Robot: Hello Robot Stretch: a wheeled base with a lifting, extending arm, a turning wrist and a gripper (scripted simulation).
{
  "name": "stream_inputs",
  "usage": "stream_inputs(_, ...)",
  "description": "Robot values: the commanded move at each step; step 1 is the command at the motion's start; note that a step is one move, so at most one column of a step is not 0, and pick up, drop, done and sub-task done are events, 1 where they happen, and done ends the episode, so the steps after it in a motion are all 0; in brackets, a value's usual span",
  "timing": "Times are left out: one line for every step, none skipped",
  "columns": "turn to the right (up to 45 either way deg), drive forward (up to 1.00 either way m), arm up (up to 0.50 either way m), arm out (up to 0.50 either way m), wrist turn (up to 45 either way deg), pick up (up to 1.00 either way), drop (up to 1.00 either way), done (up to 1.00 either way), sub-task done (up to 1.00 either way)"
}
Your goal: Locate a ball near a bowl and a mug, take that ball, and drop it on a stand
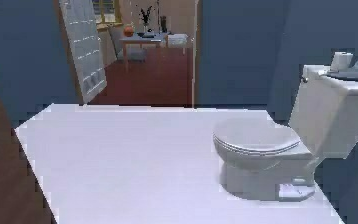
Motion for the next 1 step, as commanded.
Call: stream_inputs(45.0, 0.0, 0.0, 0.0, 0.0, 0.0, 0.0, 0.0, 0.0)
